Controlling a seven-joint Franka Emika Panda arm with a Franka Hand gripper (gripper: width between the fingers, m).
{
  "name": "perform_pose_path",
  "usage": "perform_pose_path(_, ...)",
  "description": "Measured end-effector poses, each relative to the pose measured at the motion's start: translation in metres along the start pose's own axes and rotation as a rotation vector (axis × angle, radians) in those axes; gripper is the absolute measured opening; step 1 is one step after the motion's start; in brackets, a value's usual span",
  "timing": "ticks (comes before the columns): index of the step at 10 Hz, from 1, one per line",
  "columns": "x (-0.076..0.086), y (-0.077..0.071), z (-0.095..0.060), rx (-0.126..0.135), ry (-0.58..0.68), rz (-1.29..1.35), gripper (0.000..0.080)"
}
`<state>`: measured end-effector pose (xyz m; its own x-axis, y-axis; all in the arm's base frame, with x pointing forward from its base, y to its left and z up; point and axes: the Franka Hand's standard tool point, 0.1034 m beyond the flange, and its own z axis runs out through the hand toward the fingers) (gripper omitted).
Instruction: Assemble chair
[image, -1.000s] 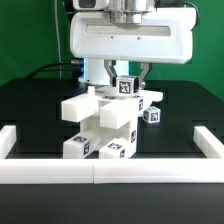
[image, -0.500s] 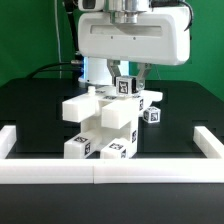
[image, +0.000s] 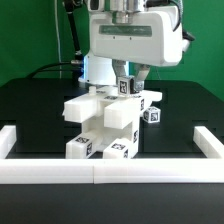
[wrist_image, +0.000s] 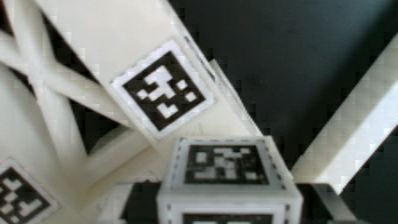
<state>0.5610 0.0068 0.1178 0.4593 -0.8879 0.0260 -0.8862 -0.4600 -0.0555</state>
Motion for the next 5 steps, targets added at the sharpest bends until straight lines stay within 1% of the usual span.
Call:
perform_pose_path(1,0.0000,0.0000,0.0001,0.000,0.000,-0.005,0.0287)
perform_pose_path(2,-0.0001,0.0001,0.0003,-0.001,0.000,-0.022,0.0360)
perform_pose_path(3,-0.0001,0.0002,0.0003,-0.001,0.000,-0.057,0.0529)
perform_pose_path(4,-0.0006,0.0000,0.0005,-0.001,0.000,-0.066,0.0529)
perform_pose_path(5,-0.0021,-0.0008,0.0005,-0.002,0.001,-0.104,0.0633)
